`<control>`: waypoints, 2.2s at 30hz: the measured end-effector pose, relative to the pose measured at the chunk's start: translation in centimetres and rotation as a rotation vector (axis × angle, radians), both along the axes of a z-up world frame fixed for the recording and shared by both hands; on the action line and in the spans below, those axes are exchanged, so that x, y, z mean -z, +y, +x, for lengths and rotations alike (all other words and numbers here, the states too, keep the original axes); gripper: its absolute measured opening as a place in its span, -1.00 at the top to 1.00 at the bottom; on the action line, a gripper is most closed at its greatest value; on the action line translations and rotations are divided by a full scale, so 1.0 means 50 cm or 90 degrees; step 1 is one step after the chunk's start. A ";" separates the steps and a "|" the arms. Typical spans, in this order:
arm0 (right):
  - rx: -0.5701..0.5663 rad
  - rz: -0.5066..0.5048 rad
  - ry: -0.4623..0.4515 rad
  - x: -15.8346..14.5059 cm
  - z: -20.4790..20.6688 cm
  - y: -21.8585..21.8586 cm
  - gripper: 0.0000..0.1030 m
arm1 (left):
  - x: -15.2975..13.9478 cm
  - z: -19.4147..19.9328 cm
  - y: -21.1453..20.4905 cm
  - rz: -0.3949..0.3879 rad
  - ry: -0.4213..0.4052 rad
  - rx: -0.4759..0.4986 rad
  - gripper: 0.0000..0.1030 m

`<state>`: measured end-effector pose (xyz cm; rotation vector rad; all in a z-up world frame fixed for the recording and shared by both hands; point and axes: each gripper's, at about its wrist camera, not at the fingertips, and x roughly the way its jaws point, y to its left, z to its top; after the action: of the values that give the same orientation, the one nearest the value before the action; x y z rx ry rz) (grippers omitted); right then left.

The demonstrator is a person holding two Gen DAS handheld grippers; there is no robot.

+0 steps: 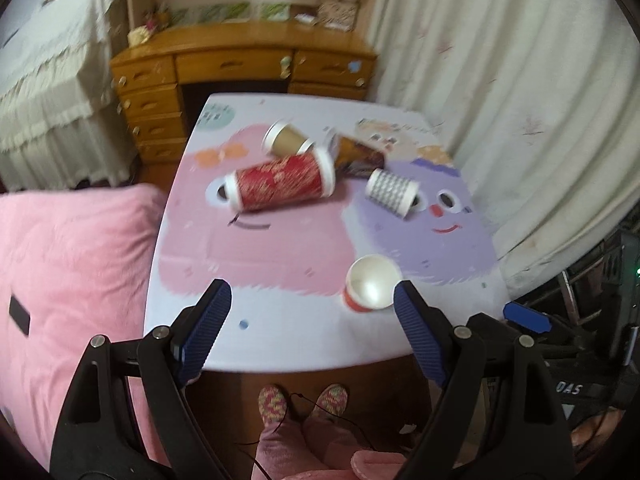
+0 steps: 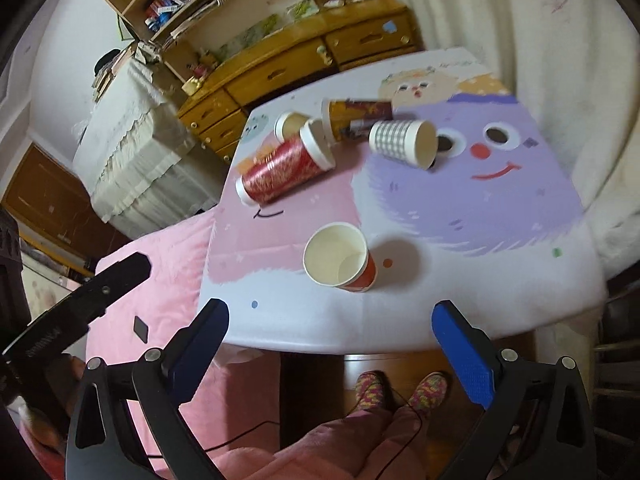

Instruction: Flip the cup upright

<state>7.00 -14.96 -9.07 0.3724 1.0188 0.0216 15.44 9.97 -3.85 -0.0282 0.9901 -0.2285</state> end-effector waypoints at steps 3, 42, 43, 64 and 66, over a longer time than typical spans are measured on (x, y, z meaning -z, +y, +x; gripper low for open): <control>0.019 -0.010 -0.021 -0.062 -0.021 -0.004 -0.99 | -0.047 -0.005 -0.014 -0.014 -0.023 0.021 -0.58; 0.076 -0.146 -0.152 -0.288 -0.167 0.134 -0.99 | -0.176 -0.139 -0.002 0.063 -0.132 -0.066 -0.68; 0.077 -0.148 -0.154 -0.290 -0.164 0.130 -0.99 | -0.177 -0.134 -0.002 0.061 -0.133 -0.065 -0.69; 0.050 -0.176 -0.163 -0.308 -0.114 0.124 -0.99 | -0.183 -0.095 -0.010 0.074 -0.145 -0.084 -0.98; 0.049 -0.180 -0.163 -0.309 -0.111 0.126 -0.99 | -0.183 -0.092 -0.014 0.077 -0.147 -0.083 -0.98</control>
<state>1.44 -8.65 6.37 0.1445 0.7404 -0.1399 10.82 9.26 5.29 0.0431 0.7676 -0.0498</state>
